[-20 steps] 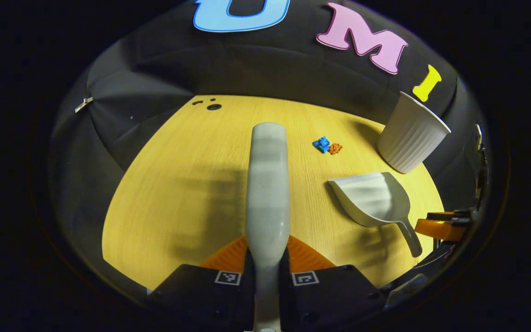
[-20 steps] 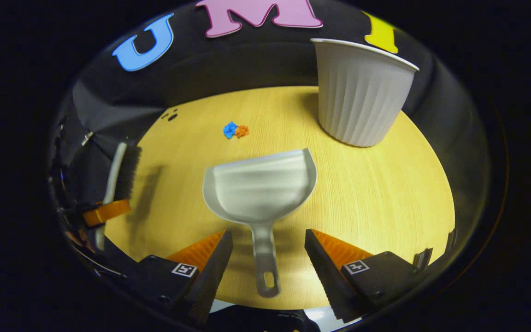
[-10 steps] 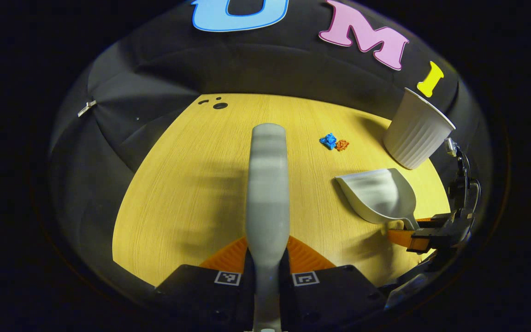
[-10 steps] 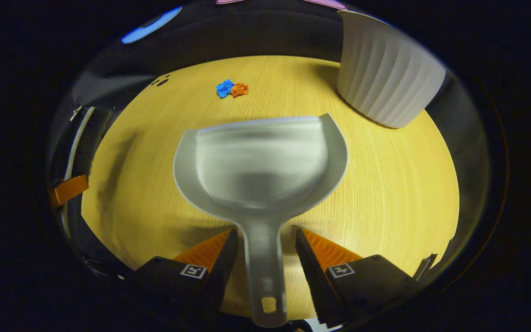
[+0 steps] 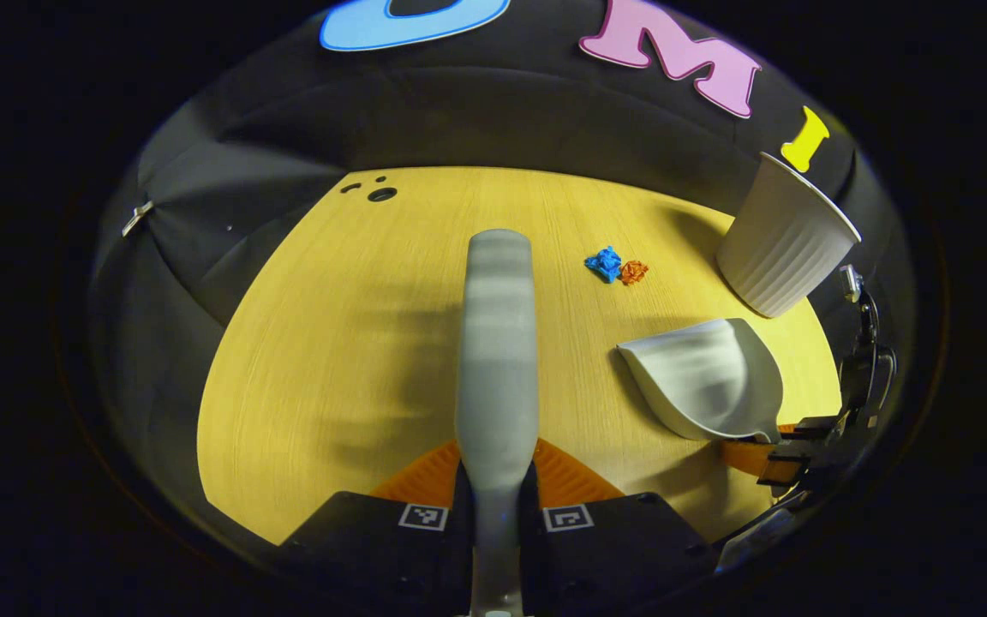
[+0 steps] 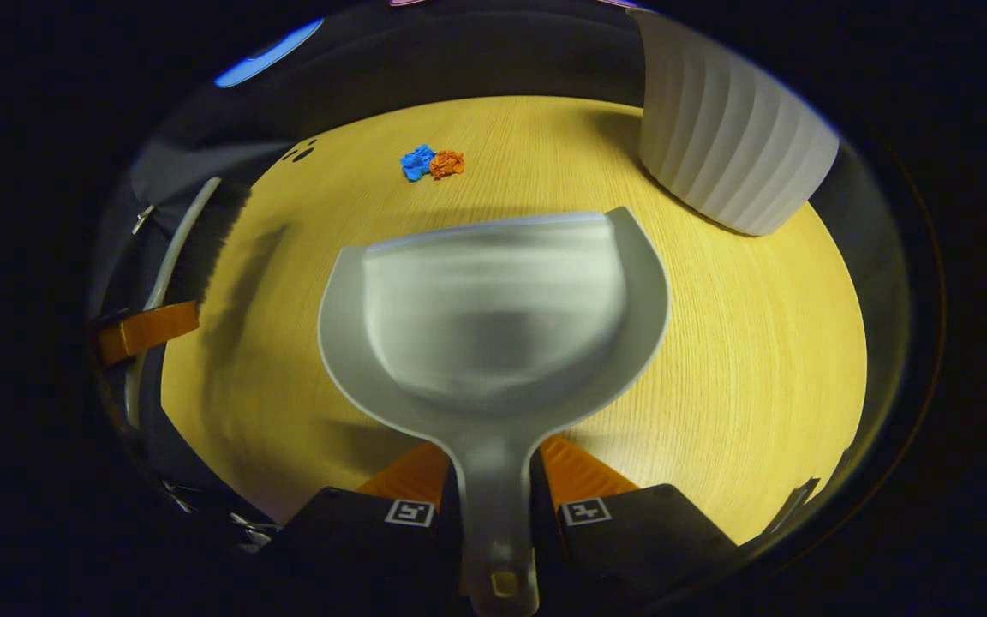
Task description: Pick up the small broom and dustpan from the desktop, sweep the trash into the dustpan with the broom, and then empty the trash into the garbage bin.
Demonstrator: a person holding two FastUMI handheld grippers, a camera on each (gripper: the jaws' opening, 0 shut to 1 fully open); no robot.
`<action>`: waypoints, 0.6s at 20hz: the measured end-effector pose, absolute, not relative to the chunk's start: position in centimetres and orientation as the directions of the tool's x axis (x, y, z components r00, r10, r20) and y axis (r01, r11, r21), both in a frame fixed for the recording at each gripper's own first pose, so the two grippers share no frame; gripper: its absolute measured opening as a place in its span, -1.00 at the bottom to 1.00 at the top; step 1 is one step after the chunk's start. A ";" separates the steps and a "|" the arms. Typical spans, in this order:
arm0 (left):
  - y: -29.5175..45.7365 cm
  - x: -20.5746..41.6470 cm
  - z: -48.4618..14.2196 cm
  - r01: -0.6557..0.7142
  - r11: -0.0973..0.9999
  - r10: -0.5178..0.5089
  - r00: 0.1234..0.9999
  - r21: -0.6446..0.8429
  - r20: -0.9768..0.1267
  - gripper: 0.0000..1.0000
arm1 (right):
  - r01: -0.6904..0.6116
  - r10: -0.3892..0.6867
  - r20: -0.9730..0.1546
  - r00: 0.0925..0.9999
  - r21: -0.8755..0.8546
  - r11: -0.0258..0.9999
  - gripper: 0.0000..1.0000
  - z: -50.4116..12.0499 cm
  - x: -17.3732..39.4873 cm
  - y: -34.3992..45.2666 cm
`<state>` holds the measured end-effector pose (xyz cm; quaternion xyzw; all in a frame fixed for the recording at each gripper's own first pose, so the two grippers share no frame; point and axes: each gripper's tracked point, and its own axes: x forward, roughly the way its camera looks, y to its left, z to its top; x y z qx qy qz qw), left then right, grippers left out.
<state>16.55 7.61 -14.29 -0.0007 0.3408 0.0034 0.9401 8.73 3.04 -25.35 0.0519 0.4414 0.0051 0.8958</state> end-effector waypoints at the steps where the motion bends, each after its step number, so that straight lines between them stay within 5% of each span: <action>1: 7.3 17.6 -14.2 0.011 1.000 0.000 0.765 0.013 -0.644 -0.48 | 0.023 0.069 -0.795 0.602 0.104 0.994 -0.16 -25.5 8.7 3.0; 3: 6.7 19.9 -14.3 0.050 0.998 -0.019 0.756 0.029 -0.655 -0.48 | -0.010 0.103 -0.801 0.589 0.120 0.993 -0.36 -25.4 8.8 3.0; 5: 6.0 22.5 -13.9 0.080 0.996 -0.037 0.749 0.035 -0.662 -0.51 | -0.034 0.109 -0.805 0.584 0.110 0.993 -0.23 -25.2 8.8 2.3; 12: 5.1 31.7 -13.7 0.274 0.936 -0.044 0.716 0.222 -0.696 -0.51 | -0.121 0.115 -0.776 0.621 0.050 0.991 -0.30 -23.1 9.6 -0.9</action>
